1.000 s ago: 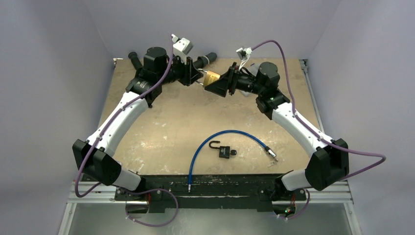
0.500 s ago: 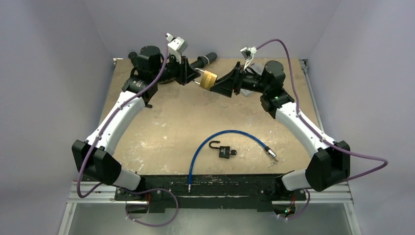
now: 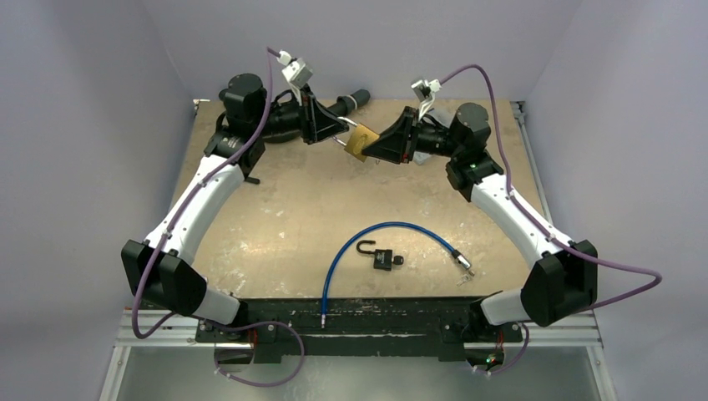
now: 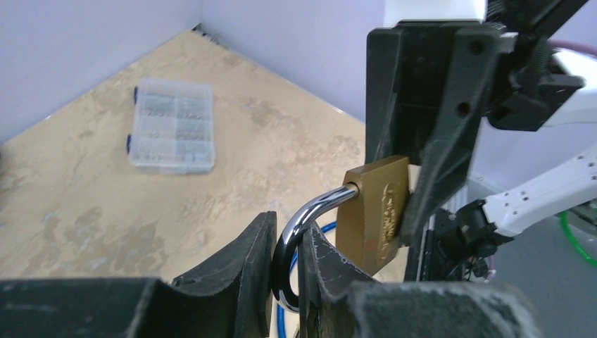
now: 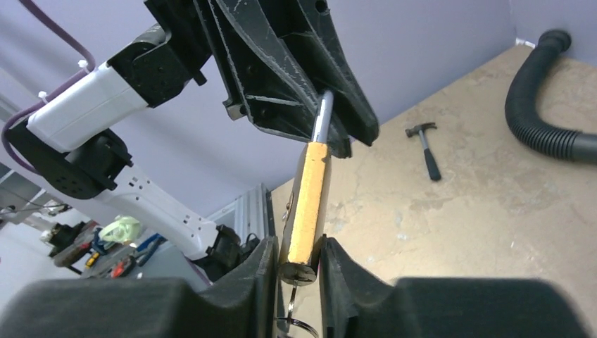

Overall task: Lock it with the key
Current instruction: Lock the lock.

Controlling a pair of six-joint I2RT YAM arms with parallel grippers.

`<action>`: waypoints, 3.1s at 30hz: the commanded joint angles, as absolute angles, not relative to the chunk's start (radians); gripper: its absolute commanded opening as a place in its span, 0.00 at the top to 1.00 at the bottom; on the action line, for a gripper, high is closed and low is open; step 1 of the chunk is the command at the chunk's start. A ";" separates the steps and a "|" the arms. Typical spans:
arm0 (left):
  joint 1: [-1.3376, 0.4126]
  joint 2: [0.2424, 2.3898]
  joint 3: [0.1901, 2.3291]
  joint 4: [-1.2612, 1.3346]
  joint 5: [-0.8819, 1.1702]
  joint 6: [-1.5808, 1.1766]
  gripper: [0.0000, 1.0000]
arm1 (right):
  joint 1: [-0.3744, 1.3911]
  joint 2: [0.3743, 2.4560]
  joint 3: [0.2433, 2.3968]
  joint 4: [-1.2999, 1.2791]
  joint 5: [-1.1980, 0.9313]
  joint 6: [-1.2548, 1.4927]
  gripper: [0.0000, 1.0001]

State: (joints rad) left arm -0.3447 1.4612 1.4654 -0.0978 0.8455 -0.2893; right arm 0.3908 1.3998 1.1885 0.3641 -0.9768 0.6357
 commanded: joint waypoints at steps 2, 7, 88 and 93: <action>-0.347 1.435 1.488 0.087 1.027 -0.418 1.00 | 0.402 1.383 1.188 0.583 -1.057 0.739 1.00; -0.344 1.482 1.559 -0.096 1.179 -0.381 0.82 | 0.387 1.379 1.188 0.587 -1.051 0.745 1.00; -0.170 1.440 1.529 0.207 1.234 -0.651 1.00 | 0.342 1.370 1.229 0.240 -1.173 0.464 1.00; -0.142 1.457 1.557 0.227 1.235 -0.657 1.00 | 0.309 1.364 1.210 0.193 -1.181 0.434 1.00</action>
State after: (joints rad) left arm -0.2249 1.4792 1.4826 0.0669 1.2648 -0.6258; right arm 0.3588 1.3998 1.2133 0.3058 -1.1168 0.4896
